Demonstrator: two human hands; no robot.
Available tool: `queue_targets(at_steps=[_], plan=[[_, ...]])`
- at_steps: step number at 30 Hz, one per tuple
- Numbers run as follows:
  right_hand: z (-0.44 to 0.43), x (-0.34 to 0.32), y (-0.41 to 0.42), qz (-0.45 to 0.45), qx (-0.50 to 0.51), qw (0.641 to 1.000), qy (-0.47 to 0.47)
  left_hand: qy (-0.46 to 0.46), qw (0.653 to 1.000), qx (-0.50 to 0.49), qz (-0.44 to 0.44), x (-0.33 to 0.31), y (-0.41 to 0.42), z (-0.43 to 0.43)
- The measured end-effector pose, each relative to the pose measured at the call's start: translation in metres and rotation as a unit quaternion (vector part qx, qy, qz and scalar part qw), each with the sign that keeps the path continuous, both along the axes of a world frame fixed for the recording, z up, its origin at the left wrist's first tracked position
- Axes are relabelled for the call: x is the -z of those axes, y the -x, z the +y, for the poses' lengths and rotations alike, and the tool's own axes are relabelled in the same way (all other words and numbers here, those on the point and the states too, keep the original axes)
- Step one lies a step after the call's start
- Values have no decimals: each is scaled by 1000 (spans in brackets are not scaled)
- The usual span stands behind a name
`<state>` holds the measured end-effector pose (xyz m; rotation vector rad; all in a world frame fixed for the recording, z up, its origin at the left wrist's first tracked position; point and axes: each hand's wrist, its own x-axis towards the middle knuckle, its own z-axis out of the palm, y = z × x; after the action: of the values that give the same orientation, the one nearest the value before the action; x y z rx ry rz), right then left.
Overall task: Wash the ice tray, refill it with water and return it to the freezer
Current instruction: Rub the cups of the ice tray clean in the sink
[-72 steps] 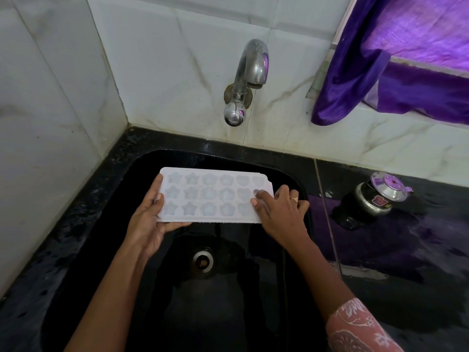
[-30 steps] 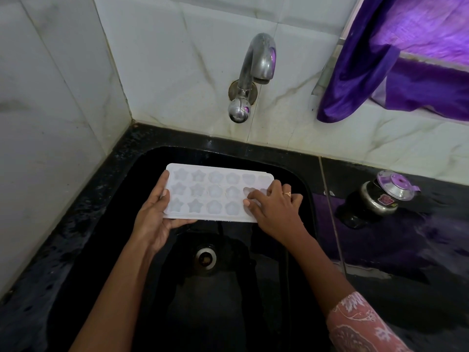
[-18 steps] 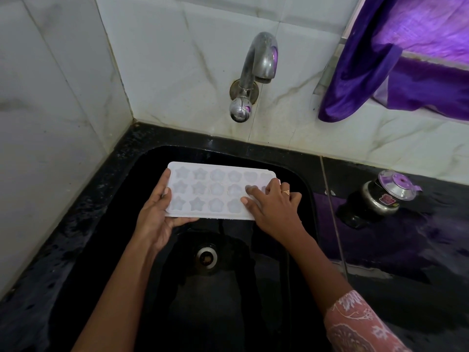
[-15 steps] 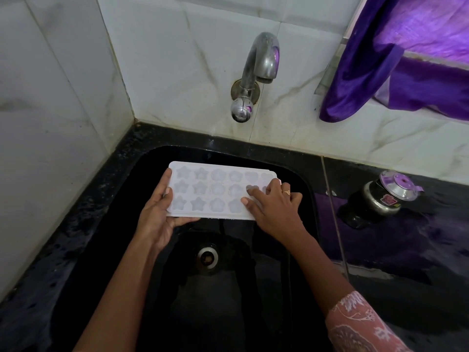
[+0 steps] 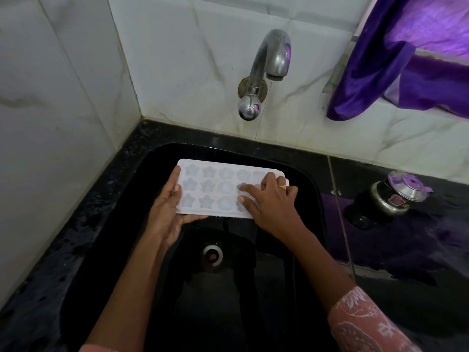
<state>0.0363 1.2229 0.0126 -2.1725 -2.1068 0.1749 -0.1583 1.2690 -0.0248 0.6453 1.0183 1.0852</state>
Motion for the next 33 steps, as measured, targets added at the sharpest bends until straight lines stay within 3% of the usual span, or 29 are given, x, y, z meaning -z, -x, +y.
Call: queue_targets(at_steps=[20,33], plan=[[10,9,0,-34,22,999,12,0,1000,-17,3,3,-1,0],[6,8,4,-2,3,1000,22,-11,1000,-13,7,1,-2,2]])
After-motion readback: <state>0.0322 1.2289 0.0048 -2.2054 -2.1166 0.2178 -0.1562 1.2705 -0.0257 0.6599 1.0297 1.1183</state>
